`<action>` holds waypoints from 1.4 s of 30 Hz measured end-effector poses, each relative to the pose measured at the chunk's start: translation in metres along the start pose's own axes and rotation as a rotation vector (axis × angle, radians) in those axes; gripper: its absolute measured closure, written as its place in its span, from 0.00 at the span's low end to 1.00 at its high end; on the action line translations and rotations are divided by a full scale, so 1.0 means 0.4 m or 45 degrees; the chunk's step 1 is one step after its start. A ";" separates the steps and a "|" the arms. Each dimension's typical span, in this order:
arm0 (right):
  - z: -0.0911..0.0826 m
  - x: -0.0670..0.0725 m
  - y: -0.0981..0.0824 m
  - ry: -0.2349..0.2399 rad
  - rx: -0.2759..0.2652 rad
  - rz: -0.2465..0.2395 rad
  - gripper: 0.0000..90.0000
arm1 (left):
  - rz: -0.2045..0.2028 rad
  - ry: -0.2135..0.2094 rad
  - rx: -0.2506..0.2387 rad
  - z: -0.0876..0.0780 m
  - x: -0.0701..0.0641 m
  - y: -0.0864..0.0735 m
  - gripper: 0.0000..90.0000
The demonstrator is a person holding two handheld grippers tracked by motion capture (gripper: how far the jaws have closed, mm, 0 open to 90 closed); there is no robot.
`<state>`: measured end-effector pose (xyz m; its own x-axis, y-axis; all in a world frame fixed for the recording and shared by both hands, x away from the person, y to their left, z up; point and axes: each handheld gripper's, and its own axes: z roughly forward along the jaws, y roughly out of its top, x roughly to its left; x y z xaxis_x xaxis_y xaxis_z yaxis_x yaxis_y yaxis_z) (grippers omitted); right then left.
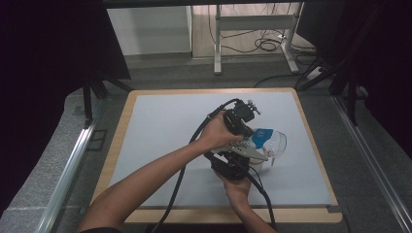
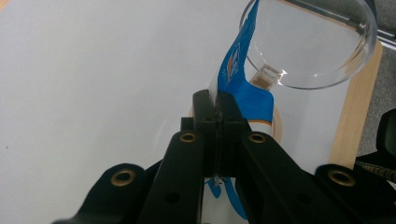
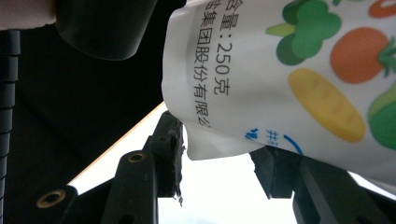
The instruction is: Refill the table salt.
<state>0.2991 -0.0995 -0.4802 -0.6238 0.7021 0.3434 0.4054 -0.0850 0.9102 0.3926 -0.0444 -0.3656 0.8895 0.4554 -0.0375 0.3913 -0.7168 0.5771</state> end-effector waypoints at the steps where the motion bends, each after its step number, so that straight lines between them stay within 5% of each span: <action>1: 0.000 0.000 0.000 0.000 -0.001 0.001 0.63 | -0.001 -0.001 -0.003 0.001 -0.001 0.000 1.00; 17: -0.001 0.007 0.005 -0.023 -0.031 -0.046 0.65 | -0.002 -0.006 -0.012 -0.002 -0.003 0.000 1.00; 42: 0.003 0.002 0.005 -0.025 -0.026 -0.031 0.65 | -0.001 -0.015 -0.006 0.003 -0.001 -0.002 1.00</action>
<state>0.3001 -0.0984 -0.4785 -0.6201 0.7176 0.3170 0.3767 -0.0820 0.9227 0.3921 -0.0448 -0.3669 0.8919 0.4498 -0.0474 0.3909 -0.7138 0.5812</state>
